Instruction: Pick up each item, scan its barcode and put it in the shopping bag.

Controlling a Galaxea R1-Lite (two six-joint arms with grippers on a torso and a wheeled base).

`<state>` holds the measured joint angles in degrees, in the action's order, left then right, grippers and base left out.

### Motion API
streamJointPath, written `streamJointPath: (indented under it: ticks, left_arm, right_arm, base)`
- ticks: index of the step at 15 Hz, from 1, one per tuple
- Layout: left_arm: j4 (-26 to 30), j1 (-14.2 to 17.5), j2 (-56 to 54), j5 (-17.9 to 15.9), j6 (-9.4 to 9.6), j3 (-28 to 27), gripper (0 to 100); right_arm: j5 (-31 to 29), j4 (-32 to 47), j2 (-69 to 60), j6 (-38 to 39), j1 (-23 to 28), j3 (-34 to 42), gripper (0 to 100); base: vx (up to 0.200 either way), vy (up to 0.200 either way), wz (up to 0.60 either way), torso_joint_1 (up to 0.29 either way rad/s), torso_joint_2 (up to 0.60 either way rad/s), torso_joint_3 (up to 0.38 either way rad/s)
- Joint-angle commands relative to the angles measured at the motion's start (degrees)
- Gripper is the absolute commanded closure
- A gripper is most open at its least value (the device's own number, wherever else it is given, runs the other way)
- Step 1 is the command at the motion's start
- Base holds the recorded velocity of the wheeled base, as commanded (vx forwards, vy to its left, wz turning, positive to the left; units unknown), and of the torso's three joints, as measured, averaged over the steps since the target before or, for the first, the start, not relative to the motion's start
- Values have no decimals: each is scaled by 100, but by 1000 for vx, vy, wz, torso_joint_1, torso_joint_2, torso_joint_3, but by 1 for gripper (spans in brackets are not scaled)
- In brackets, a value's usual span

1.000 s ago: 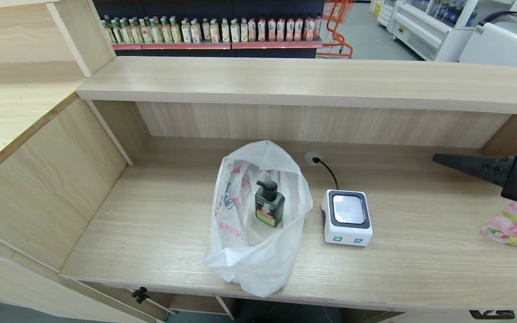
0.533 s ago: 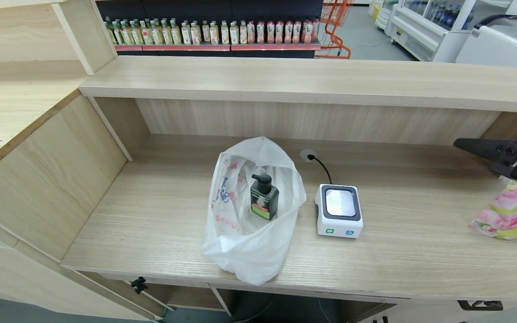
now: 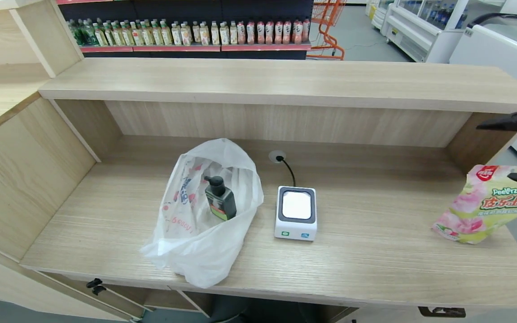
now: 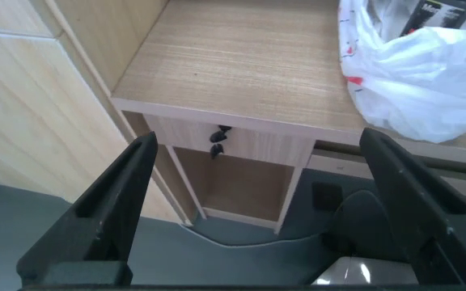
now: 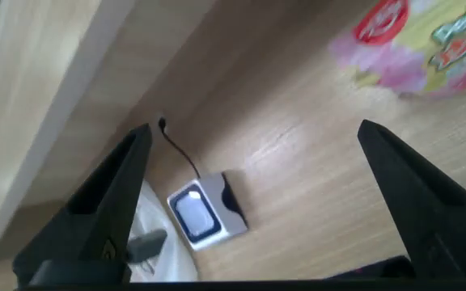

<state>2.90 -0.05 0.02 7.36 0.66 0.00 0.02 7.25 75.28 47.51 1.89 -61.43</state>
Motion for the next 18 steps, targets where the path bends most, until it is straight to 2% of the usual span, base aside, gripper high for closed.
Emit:
streamJointPath:
  ticks: [1, 4, 6, 11, 13, 18]
  left_arm:
    - [0, 5, -2, 2, 4, 0, 0]
    - [0, 5, -2, 11, -13, 0, 0]
    - [0, 5, -2, 11, -13, 0, 0]
    - [0, 5, -2, 11, -13, 0, 0]
    - [0, 5, -2, 11, -4, 0, 0]
    - [0, 5, -2, 11, -13, 0, 0]
  right_arm:
    - [-64, 303, 664, 373, 180, -642, 0]
    - [-477, 945, 1323, 1076, 189, -1468, 0]
    - [-530, 1727, 1815, 1516, 189, -2145, 0]
    - [-591, 2905, 2747, 2395, 233, -3560, 0]
    - [-591, 3291, 3063, 2694, 312, -3718, 0]
    - [-644, 3344, 3441, 2984, 321, -3244, 0]
  base:
    - [0, -200, 0, 2, 7, 7]
    - [0, 0, 0, 0, 0, 0]
    - [0, 0, 0, 0, 0, 0]
    - [0, 0, 0, 0, 0, 0]
    - [0, 0, 0, 0, 0, 0]
    - [0, 0, 0, 0, 0, 0]
